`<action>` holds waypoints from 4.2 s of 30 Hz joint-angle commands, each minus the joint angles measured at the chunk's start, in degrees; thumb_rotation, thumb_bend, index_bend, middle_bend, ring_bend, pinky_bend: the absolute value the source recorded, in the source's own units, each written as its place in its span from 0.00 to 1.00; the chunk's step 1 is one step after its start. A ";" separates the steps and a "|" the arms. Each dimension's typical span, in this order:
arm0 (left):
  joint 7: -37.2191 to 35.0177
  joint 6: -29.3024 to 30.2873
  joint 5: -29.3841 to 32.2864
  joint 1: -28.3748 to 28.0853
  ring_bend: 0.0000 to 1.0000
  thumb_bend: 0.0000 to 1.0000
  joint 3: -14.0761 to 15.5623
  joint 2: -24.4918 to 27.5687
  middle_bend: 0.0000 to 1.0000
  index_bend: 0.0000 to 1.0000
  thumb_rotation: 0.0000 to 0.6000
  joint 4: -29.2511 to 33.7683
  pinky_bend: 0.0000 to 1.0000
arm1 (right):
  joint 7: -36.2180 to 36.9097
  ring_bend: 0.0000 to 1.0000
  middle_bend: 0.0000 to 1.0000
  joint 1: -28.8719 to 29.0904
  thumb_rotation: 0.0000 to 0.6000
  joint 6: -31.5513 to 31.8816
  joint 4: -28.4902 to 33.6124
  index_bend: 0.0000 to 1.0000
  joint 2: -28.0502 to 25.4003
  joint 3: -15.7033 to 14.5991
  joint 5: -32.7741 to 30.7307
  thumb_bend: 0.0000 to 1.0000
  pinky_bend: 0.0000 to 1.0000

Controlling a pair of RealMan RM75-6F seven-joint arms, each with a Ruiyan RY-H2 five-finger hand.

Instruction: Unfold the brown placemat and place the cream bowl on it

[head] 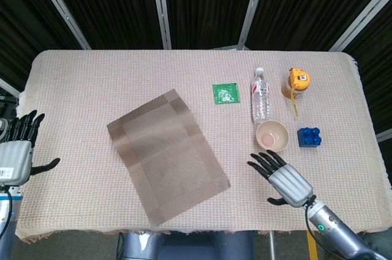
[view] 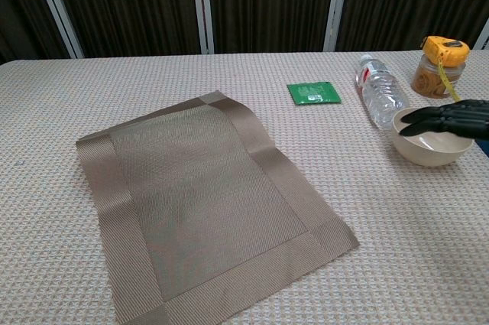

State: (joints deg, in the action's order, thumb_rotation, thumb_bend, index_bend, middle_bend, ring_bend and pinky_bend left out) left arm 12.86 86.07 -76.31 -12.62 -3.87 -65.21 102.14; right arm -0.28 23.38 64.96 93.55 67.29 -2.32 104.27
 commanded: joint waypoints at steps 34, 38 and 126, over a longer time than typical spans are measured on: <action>-5.26 -2.79 0.89 2.28 0.00 0.00 -0.97 2.76 0.00 0.00 1.00 0.62 0.00 | -20.78 0.00 0.00 9.59 1.00 -12.64 -11.04 0.26 21.81 3.32 -6.55 0.15 0.00; -5.84 -2.77 0.91 2.43 0.00 0.00 -1.21 3.17 0.00 0.00 1.00 0.94 0.00 | -21.83 0.00 0.00 9.92 1.00 -12.86 -12.07 0.26 23.04 3.22 -6.92 0.15 0.00; -5.52 -6.26 -0.02 2.85 0.00 0.00 -0.77 3.26 0.00 0.00 1.00 1.14 0.00 | -26.99 0.00 0.17 11.08 1.00 10.08 -19.98 0.68 4.95 -2.48 8.58 0.49 0.00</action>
State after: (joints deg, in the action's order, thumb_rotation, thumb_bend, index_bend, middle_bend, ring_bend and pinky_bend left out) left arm 7.31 79.84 -76.36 -9.76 -4.62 -61.92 103.32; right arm -25.91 33.43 75.54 74.78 73.16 -6.01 112.52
